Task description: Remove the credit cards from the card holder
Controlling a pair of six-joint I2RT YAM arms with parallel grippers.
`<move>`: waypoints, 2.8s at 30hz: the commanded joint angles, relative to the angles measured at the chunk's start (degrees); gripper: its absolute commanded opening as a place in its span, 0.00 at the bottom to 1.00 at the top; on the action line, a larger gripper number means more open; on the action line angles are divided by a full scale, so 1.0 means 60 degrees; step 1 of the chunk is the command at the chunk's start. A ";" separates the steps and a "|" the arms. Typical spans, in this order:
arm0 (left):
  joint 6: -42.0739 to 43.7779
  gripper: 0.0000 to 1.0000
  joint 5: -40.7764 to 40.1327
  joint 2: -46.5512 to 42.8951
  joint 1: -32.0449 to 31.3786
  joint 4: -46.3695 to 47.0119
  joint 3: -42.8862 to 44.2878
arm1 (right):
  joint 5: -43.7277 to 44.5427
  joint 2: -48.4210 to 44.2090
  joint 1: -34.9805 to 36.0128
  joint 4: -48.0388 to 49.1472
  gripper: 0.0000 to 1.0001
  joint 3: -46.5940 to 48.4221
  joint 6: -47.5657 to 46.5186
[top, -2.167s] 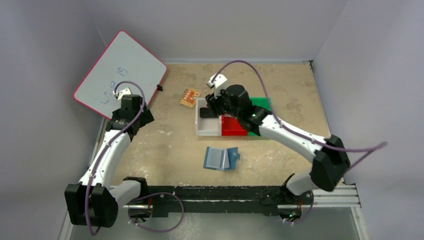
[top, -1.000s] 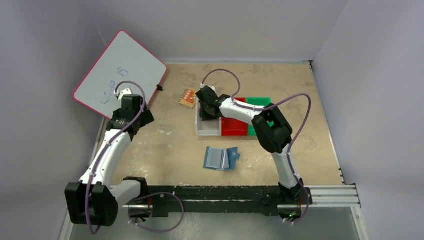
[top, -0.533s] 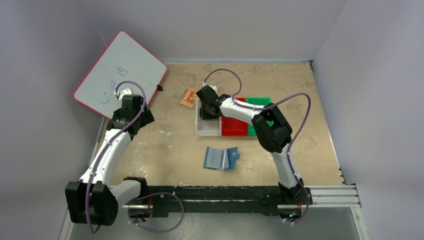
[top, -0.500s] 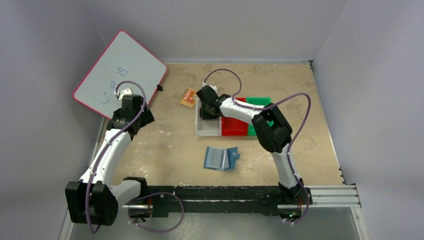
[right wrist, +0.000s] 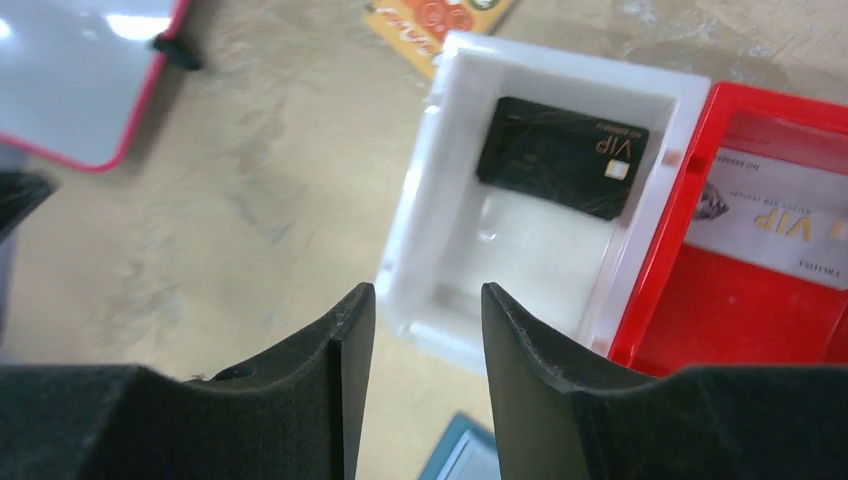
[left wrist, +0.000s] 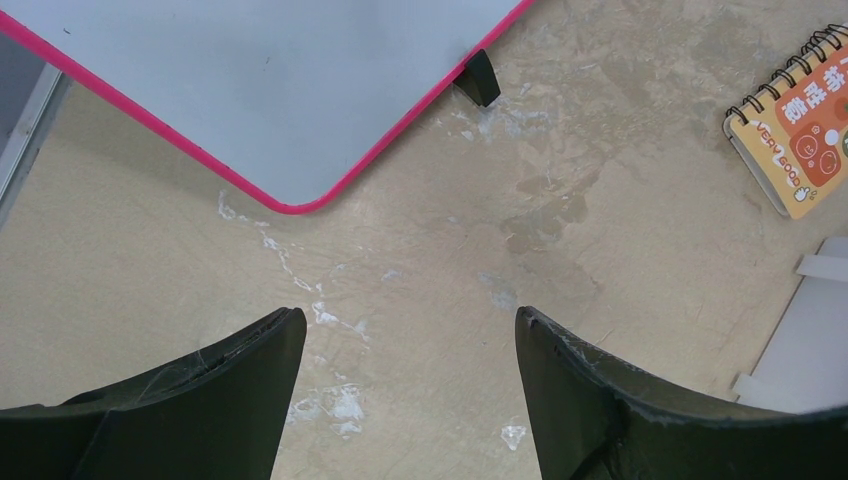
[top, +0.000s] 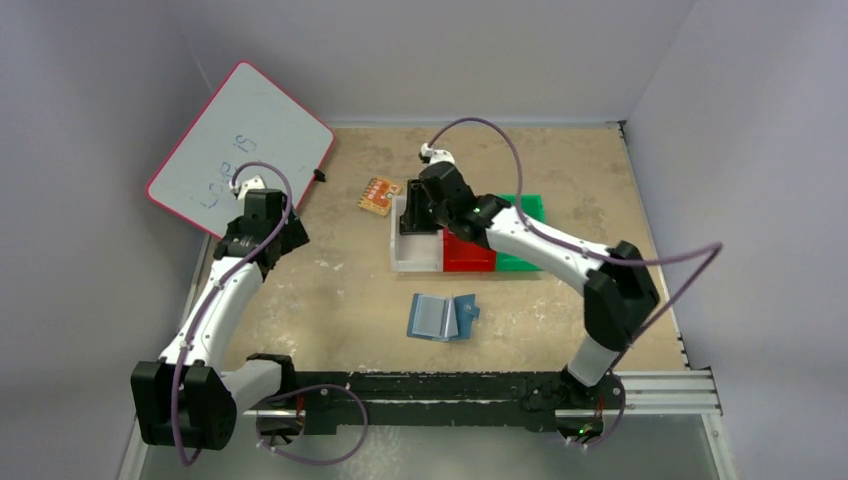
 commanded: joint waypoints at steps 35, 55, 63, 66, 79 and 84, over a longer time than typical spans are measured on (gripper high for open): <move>0.0200 0.75 0.0025 0.0343 0.0017 0.0326 0.0089 | 0.2816 -0.0293 0.3791 -0.2719 0.63 -0.3084 0.4681; 0.0189 0.74 0.0054 0.0359 0.0016 0.0292 0.0074 | 0.2623 -0.0934 0.3794 -0.2233 0.38 -0.3824 0.4830; 0.0129 0.74 0.0423 0.0247 0.0024 0.0379 0.0058 | 0.2698 -0.1604 0.3769 -0.1945 0.35 -0.4094 0.5043; 0.0052 0.74 0.1126 -0.0111 0.0017 0.0624 -0.0097 | 0.2801 -0.1803 0.3731 -0.1959 0.36 -0.4138 0.5249; -0.1731 0.75 0.3802 -0.1456 -0.2018 0.1109 -0.0437 | 0.3133 -0.2548 0.3634 -0.2199 0.38 -0.5037 0.6106; -0.2480 0.75 0.3347 -0.1105 -0.4101 0.2007 -0.0676 | 0.3173 -0.3034 0.3570 -0.2067 0.40 -0.5538 0.6526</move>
